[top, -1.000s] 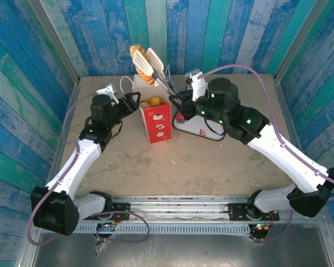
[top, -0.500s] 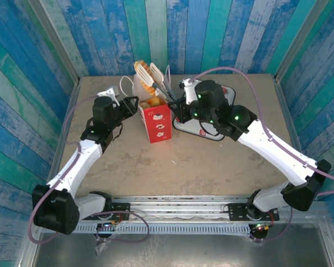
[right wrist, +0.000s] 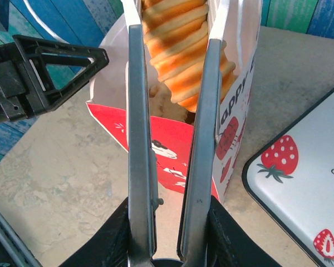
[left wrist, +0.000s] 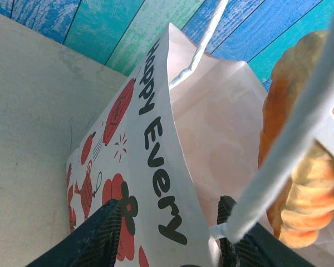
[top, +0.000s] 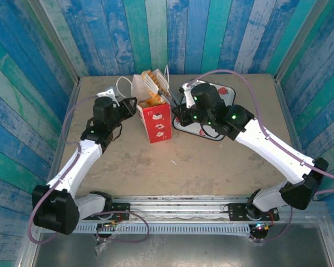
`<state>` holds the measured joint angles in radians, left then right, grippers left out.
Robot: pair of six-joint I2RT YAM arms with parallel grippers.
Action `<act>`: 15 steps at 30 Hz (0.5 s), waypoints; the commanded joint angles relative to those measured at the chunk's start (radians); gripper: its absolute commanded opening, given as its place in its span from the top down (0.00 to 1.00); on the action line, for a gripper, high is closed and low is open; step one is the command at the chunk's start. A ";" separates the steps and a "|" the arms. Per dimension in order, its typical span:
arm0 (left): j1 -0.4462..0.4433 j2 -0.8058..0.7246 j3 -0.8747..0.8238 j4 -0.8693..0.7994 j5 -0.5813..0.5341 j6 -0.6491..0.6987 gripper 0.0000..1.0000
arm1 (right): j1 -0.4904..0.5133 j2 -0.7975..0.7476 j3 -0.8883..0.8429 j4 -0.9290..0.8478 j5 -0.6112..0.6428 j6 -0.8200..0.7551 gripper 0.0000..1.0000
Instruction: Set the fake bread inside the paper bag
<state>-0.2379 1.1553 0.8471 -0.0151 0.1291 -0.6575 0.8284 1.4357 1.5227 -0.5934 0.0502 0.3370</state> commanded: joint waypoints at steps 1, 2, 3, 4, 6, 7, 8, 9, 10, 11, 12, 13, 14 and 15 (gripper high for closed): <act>-0.003 -0.018 0.002 -0.017 -0.016 0.019 0.51 | 0.005 -0.010 0.000 0.032 0.023 0.000 0.96; -0.003 -0.019 0.000 -0.018 -0.016 0.019 0.51 | 0.005 -0.011 -0.001 0.031 0.026 0.002 0.95; -0.003 -0.019 0.001 -0.017 -0.016 0.019 0.51 | 0.005 -0.013 -0.004 0.032 0.030 0.003 0.94; -0.003 -0.018 0.001 -0.018 -0.016 0.020 0.51 | 0.005 -0.015 -0.006 0.034 0.034 0.004 0.93; -0.003 -0.021 0.001 -0.016 -0.017 0.019 0.51 | 0.004 -0.015 -0.009 0.035 0.036 0.001 0.91; -0.003 -0.022 0.000 -0.016 -0.017 0.019 0.51 | 0.004 -0.015 -0.007 0.035 0.034 0.000 0.90; -0.003 -0.022 0.001 -0.016 -0.017 0.020 0.51 | 0.004 -0.015 -0.008 0.036 0.034 -0.001 0.88; -0.003 -0.022 0.000 -0.016 -0.017 0.020 0.51 | 0.005 -0.015 -0.009 0.036 0.034 -0.001 0.86; -0.002 -0.023 0.000 -0.016 -0.017 0.020 0.51 | 0.004 -0.015 -0.010 0.035 0.033 -0.001 0.85; -0.003 -0.023 0.000 -0.016 -0.018 0.019 0.51 | 0.004 -0.017 -0.010 0.036 0.034 -0.003 0.82; -0.003 -0.023 0.000 -0.017 -0.017 0.019 0.51 | 0.004 -0.017 -0.011 0.036 0.034 -0.003 0.80; -0.003 -0.023 0.000 -0.018 -0.017 0.020 0.51 | 0.005 -0.018 -0.012 0.037 0.031 -0.003 0.79; -0.003 -0.023 0.000 -0.017 -0.016 0.020 0.51 | 0.004 -0.020 -0.012 0.037 0.030 -0.002 0.77; -0.003 -0.023 0.000 -0.017 -0.015 0.019 0.51 | 0.004 -0.020 -0.010 0.037 0.030 -0.003 0.75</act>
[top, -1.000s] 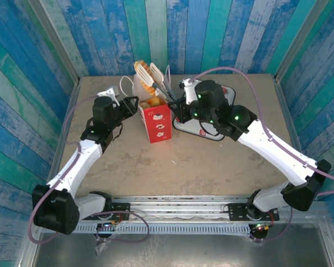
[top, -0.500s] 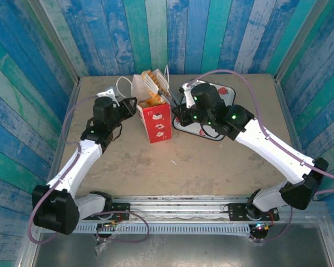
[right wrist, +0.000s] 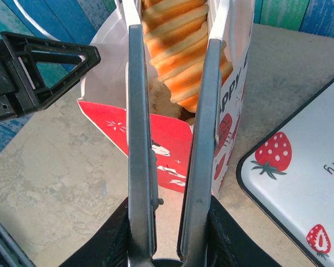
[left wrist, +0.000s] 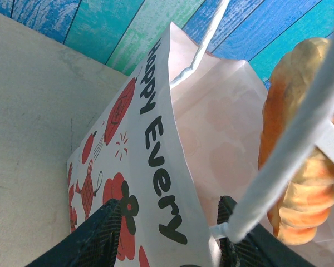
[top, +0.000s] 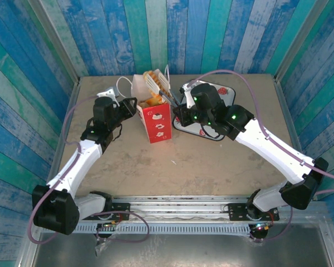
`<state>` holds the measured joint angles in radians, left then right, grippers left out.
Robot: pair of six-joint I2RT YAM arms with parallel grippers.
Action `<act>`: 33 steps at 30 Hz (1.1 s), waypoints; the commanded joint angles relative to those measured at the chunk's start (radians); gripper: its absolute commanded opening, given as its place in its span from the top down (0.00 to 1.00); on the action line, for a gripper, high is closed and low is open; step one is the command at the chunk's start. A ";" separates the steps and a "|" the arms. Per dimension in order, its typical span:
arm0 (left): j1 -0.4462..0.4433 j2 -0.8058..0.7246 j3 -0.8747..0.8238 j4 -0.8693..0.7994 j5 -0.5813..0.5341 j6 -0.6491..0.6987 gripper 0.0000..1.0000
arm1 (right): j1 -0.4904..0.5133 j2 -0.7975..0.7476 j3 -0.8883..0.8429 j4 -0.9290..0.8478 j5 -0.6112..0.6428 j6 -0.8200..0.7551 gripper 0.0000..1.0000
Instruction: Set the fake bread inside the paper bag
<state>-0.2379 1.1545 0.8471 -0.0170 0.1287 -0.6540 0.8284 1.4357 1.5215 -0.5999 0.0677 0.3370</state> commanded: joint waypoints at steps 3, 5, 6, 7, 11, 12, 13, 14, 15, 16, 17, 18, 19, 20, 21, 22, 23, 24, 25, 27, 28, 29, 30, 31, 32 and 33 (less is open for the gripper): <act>-0.003 -0.022 0.003 -0.014 -0.011 0.014 0.51 | 0.005 -0.021 -0.009 0.045 0.012 -0.002 0.72; -0.003 -0.022 0.004 -0.015 -0.011 0.015 0.51 | 0.004 -0.020 -0.009 0.045 0.011 -0.003 0.70; -0.003 -0.020 0.006 -0.013 -0.011 0.016 0.51 | 0.004 -0.020 -0.009 0.046 0.010 -0.005 0.70; -0.003 -0.021 0.004 -0.014 -0.010 0.015 0.51 | 0.005 -0.018 -0.006 0.046 0.009 -0.006 0.70; -0.004 -0.019 0.007 -0.015 -0.008 0.018 0.51 | 0.005 -0.017 -0.004 0.048 0.002 -0.007 0.67; -0.003 -0.019 0.006 -0.015 -0.007 0.018 0.51 | 0.004 -0.017 -0.003 0.049 0.000 -0.007 0.67; -0.003 -0.019 0.006 -0.015 -0.007 0.018 0.51 | 0.005 -0.017 -0.002 0.052 0.000 -0.008 0.66; -0.004 -0.019 0.006 -0.014 -0.005 0.016 0.50 | 0.005 -0.017 -0.003 0.051 0.000 -0.009 0.65; -0.003 -0.019 0.007 -0.014 -0.004 0.016 0.51 | 0.005 -0.016 -0.003 0.052 0.000 -0.010 0.65; -0.003 -0.019 0.008 -0.012 -0.002 0.016 0.50 | 0.005 -0.017 -0.003 0.052 0.000 -0.009 0.64; -0.004 -0.019 0.009 -0.012 -0.003 0.016 0.51 | 0.005 -0.017 -0.003 0.052 0.000 -0.010 0.64; -0.004 -0.019 0.010 -0.012 -0.002 0.016 0.50 | 0.004 -0.017 -0.002 0.051 0.000 -0.010 0.64; -0.003 -0.020 0.009 -0.012 0.000 0.016 0.51 | 0.004 -0.018 -0.001 0.051 0.000 -0.010 0.64; -0.003 -0.021 0.012 -0.012 0.000 0.017 0.50 | 0.005 -0.018 -0.001 0.053 0.000 -0.010 0.64; -0.003 -0.021 0.012 -0.013 0.001 0.016 0.50 | 0.004 -0.018 0.001 0.053 0.000 -0.010 0.64; -0.003 -0.021 0.012 -0.014 0.001 0.015 0.50 | 0.004 -0.020 0.002 0.052 -0.001 -0.010 0.64; -0.003 -0.021 0.013 -0.012 0.003 0.014 0.50 | 0.005 -0.021 0.003 0.054 0.000 -0.009 0.64; -0.003 -0.021 0.013 -0.010 0.005 0.013 0.50 | 0.005 -0.021 0.006 0.054 -0.001 -0.010 0.64; -0.004 -0.021 0.013 -0.009 0.008 0.012 0.51 | 0.005 -0.023 0.008 0.055 -0.001 -0.010 0.64; -0.003 -0.024 0.012 -0.009 0.011 0.011 0.50 | 0.005 -0.024 0.017 0.056 -0.003 -0.010 0.64; -0.003 -0.025 0.012 -0.009 0.012 0.007 0.50 | 0.004 -0.026 0.025 0.056 -0.007 -0.010 0.64; -0.004 -0.027 0.015 -0.009 0.012 0.006 0.50 | 0.004 -0.027 0.034 0.058 -0.011 -0.010 0.64; -0.003 -0.028 0.015 -0.009 0.011 0.006 0.49 | 0.004 -0.029 0.044 0.057 -0.017 -0.009 0.64; -0.003 -0.030 0.018 -0.008 0.012 0.004 0.49 | 0.004 -0.033 0.055 0.058 -0.022 -0.009 0.64; -0.004 -0.030 0.021 -0.006 0.014 0.004 0.48 | 0.004 -0.036 0.064 0.061 -0.027 -0.009 0.64; -0.003 -0.030 0.028 -0.008 0.016 0.006 0.47 | 0.004 -0.042 0.074 0.063 -0.031 -0.008 0.64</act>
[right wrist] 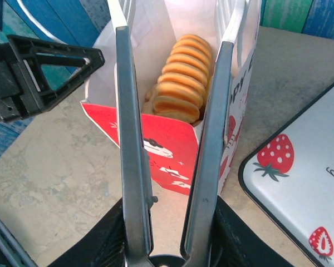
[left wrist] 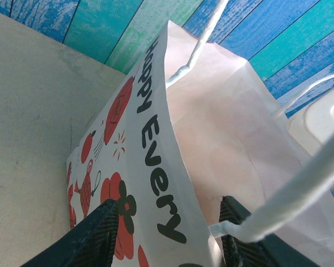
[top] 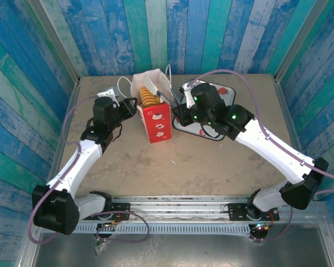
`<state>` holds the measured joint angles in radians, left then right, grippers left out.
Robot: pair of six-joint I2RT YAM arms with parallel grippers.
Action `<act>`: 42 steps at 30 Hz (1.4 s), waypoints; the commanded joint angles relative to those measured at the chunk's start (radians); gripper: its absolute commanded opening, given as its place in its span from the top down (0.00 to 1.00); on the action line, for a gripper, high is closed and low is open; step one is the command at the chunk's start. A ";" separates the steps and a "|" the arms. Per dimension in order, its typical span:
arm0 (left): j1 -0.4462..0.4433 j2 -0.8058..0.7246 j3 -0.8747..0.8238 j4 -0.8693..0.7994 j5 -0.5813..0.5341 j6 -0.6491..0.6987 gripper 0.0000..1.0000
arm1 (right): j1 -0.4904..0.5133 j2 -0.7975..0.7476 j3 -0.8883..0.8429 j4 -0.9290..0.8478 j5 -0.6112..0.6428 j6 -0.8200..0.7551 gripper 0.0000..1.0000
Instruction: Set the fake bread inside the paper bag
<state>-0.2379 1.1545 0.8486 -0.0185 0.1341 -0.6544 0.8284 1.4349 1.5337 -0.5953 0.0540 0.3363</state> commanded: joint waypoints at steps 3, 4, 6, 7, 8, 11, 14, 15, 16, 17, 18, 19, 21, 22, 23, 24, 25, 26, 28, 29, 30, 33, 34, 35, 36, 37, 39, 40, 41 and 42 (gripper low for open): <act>-0.003 -0.029 0.049 -0.008 0.029 0.006 0.44 | 0.003 -0.062 0.089 0.062 -0.026 -0.008 0.64; -0.002 -0.029 0.058 -0.011 0.034 0.008 0.42 | 0.004 -0.073 0.098 0.061 -0.025 -0.008 0.64; -0.001 -0.033 0.078 -0.015 0.049 0.024 0.34 | 0.003 -0.096 0.110 0.060 -0.021 -0.008 0.65; 0.001 -0.039 0.098 -0.029 0.060 0.045 0.30 | 0.002 -0.112 0.114 0.057 -0.014 -0.007 0.65; 0.003 -0.047 0.120 -0.056 0.057 0.065 0.27 | 0.002 -0.127 0.115 0.051 -0.004 -0.008 0.65; 0.009 -0.100 0.175 -0.144 0.017 0.141 0.19 | 0.003 -0.186 0.105 0.021 0.047 -0.008 0.65; 0.011 -0.194 0.170 -0.178 -0.047 0.179 0.12 | 0.003 -0.256 0.073 -0.033 0.127 0.003 0.66; 0.010 -0.233 0.154 -0.177 -0.068 0.187 0.09 | 0.002 -0.283 0.053 -0.050 0.158 0.008 0.66; 0.011 -0.272 0.135 -0.173 -0.088 0.193 0.07 | 0.003 -0.308 0.031 -0.068 0.193 0.015 0.66; 0.011 -0.306 0.114 -0.173 -0.108 0.197 0.05 | 0.002 -0.331 0.010 -0.088 0.220 0.024 0.66; 0.011 -0.342 0.090 -0.176 -0.136 0.200 0.04 | 0.001 -0.353 -0.014 -0.110 0.248 0.037 0.66; 0.011 -0.382 0.067 -0.184 -0.162 0.204 0.03 | 0.002 -0.372 -0.041 -0.137 0.275 0.055 0.66; 0.011 -0.445 0.034 -0.215 -0.212 0.209 0.01 | 0.001 -0.404 -0.105 -0.178 0.317 0.098 0.66; 0.011 -0.475 0.019 -0.233 -0.232 0.213 0.00 | 0.001 -0.419 -0.145 -0.192 0.335 0.121 0.66; 0.011 -0.498 0.006 -0.250 -0.251 0.215 0.01 | 0.001 -0.428 -0.178 -0.203 0.349 0.142 0.66; 0.011 -0.523 -0.007 -0.268 -0.268 0.213 0.02 | 0.001 -0.435 -0.217 -0.220 0.364 0.163 0.66; 0.011 -0.544 -0.017 -0.283 -0.277 0.212 0.02 | 0.001 -0.438 -0.243 -0.237 0.378 0.181 0.67; 0.011 -0.566 -0.029 -0.301 -0.290 0.203 0.02 | 0.003 -0.439 -0.278 -0.255 0.395 0.205 0.67; 0.011 -0.604 -0.060 -0.322 -0.303 0.192 0.03 | 0.001 -0.436 -0.350 -0.256 0.418 0.236 0.67; 0.011 -0.624 -0.078 -0.331 -0.312 0.181 0.03 | 0.001 -0.432 -0.385 -0.249 0.423 0.256 0.67; 0.011 -0.644 -0.096 -0.341 -0.319 0.166 0.03 | 0.002 -0.426 -0.415 -0.233 0.419 0.267 0.67; 0.011 -0.687 -0.145 -0.354 -0.324 0.120 0.04 | 0.001 -0.401 -0.495 -0.179 0.405 0.301 0.67; 0.011 -0.697 -0.157 -0.354 -0.320 0.109 0.04 | 0.000 -0.391 -0.518 -0.156 0.405 0.309 0.67; 0.011 -0.706 -0.169 -0.357 -0.316 0.099 0.04 | 0.004 -0.378 -0.544 -0.128 0.403 0.319 0.66; 0.010 -0.715 -0.179 -0.360 -0.310 0.089 0.05 | 0.001 -0.362 -0.564 -0.103 0.397 0.320 0.66; 0.011 -0.719 -0.185 -0.363 -0.305 0.082 0.05 | 0.001 -0.346 -0.578 -0.089 0.398 0.325 0.66; 0.011 -0.728 -0.198 -0.370 -0.298 0.057 0.06 | 0.001 -0.310 -0.593 -0.085 0.409 0.354 0.65; 0.011 -0.731 -0.203 -0.368 -0.290 0.050 0.06 | 0.002 -0.297 -0.599 -0.086 0.416 0.360 0.65; 0.011 -0.733 -0.207 -0.367 -0.280 0.047 0.06 | 0.000 -0.285 -0.605 -0.085 0.418 0.367 0.65; 0.010 -0.733 -0.205 -0.369 -0.270 0.049 0.06 | 0.001 -0.275 -0.611 -0.082 0.418 0.369 0.65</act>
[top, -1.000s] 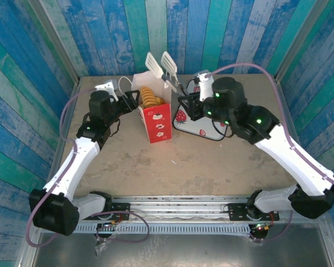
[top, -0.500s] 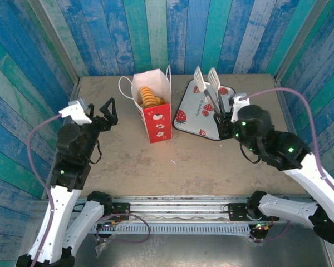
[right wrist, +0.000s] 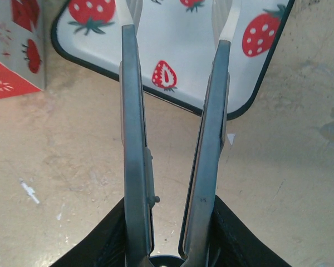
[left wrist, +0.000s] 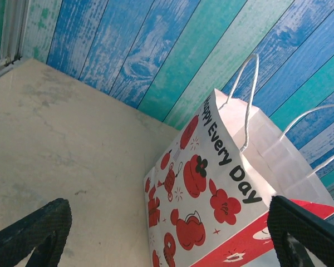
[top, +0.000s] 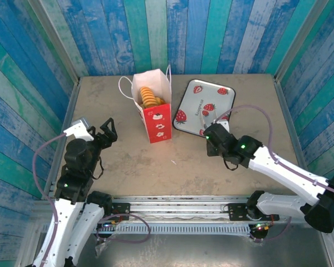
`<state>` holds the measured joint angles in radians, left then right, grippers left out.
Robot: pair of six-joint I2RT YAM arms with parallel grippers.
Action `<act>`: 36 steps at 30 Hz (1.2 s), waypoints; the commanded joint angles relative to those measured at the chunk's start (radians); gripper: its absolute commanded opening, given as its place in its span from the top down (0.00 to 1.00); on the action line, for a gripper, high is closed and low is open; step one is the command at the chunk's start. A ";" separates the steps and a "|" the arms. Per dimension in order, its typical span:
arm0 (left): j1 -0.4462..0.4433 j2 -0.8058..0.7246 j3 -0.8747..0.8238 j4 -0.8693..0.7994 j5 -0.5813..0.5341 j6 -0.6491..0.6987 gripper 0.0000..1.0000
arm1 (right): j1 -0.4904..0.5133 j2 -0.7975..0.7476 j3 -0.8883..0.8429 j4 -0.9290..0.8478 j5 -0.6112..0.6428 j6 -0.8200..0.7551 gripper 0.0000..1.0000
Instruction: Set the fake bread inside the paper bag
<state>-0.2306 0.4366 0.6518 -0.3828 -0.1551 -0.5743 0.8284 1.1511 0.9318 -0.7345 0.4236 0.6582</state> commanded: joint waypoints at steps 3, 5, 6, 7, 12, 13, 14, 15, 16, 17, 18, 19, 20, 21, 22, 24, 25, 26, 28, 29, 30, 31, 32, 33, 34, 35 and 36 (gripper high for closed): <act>0.004 -0.014 0.000 -0.028 0.026 -0.025 0.06 | 0.002 0.024 -0.043 0.063 0.050 0.072 0.64; 0.004 -0.016 -0.002 -0.033 0.022 -0.032 0.06 | 0.000 0.029 -0.080 0.081 0.044 0.091 0.64; 0.003 -0.016 -0.002 -0.032 0.029 -0.032 0.06 | 0.000 0.033 -0.101 0.090 0.040 0.097 0.64; 0.003 -0.016 0.002 -0.034 0.035 -0.029 0.06 | 0.000 0.038 -0.116 0.094 0.038 0.103 0.64; 0.003 -0.021 0.002 -0.037 0.040 -0.042 0.06 | -0.002 0.061 -0.174 0.101 0.028 0.138 0.64; 0.004 -0.021 0.003 -0.038 0.047 -0.042 0.06 | -0.002 0.064 -0.182 0.101 0.018 0.136 0.64; 0.003 -0.020 0.004 -0.039 0.049 -0.042 0.06 | -0.002 0.065 -0.188 0.097 0.010 0.134 0.64; 0.003 -0.019 0.004 -0.042 0.049 -0.042 0.06 | -0.002 0.064 -0.197 0.096 -0.001 0.133 0.64; 0.004 -0.018 0.002 -0.041 0.042 -0.047 0.06 | -0.002 0.064 -0.205 0.096 -0.011 0.131 0.63; 0.004 -0.017 -0.001 -0.035 0.041 -0.048 0.06 | -0.004 0.064 -0.221 0.095 -0.026 0.131 0.63; 0.004 -0.015 -0.001 -0.032 0.043 -0.050 0.06 | -0.003 0.064 -0.230 0.096 -0.037 0.131 0.63; 0.003 -0.012 0.000 -0.030 0.050 -0.048 0.06 | -0.004 0.065 -0.244 0.100 -0.050 0.128 0.63; 0.004 -0.008 0.001 -0.028 0.055 -0.048 0.06 | -0.003 0.068 -0.257 0.102 -0.061 0.127 0.62; 0.003 -0.005 0.002 -0.028 0.054 -0.048 0.06 | -0.004 0.071 -0.267 0.108 -0.073 0.125 0.61; 0.004 -0.001 0.002 -0.027 0.050 -0.052 0.06 | -0.003 0.078 -0.276 0.115 -0.086 0.121 0.61; 0.004 0.003 0.001 -0.020 0.051 -0.052 0.06 | -0.005 0.096 -0.286 0.127 -0.107 0.115 0.60; 0.002 0.006 0.005 -0.020 0.054 -0.051 0.06 | -0.005 0.108 -0.286 0.126 -0.115 0.115 0.60; 0.003 0.009 0.009 -0.022 0.054 -0.047 0.06 | -0.005 0.120 -0.287 0.128 -0.120 0.114 0.59; 0.003 0.012 0.013 -0.025 0.045 -0.047 0.06 | -0.005 0.142 -0.286 0.137 -0.131 0.111 0.59; 0.003 0.013 0.016 -0.025 0.044 -0.046 0.06 | -0.006 0.153 -0.285 0.143 -0.136 0.109 0.59; 0.003 0.014 0.020 -0.025 0.045 -0.045 0.06 | -0.005 0.162 -0.284 0.145 -0.139 0.107 0.58; 0.004 0.017 0.024 -0.028 0.046 -0.043 0.06 | -0.004 0.173 -0.280 0.147 -0.141 0.106 0.58; 0.004 0.018 0.029 -0.030 0.050 -0.042 0.06 | -0.005 0.181 -0.276 0.150 -0.143 0.102 0.57; 0.003 0.019 0.032 -0.031 0.052 -0.039 0.06 | -0.005 0.186 -0.273 0.150 -0.142 0.097 0.56; 0.003 0.019 0.034 -0.035 0.053 -0.039 0.06 | -0.007 0.190 -0.269 0.150 -0.140 0.095 0.54; 0.004 0.016 0.033 -0.037 0.051 -0.039 0.06 | -0.006 0.191 -0.265 0.148 -0.143 0.091 0.51; 0.003 0.014 0.033 -0.037 0.050 -0.042 0.06 | -0.007 0.189 -0.260 0.147 -0.142 0.090 0.48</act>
<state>-0.2306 0.4515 0.6571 -0.4171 -0.1062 -0.6182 0.8249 1.3380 0.6537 -0.5835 0.2855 0.7555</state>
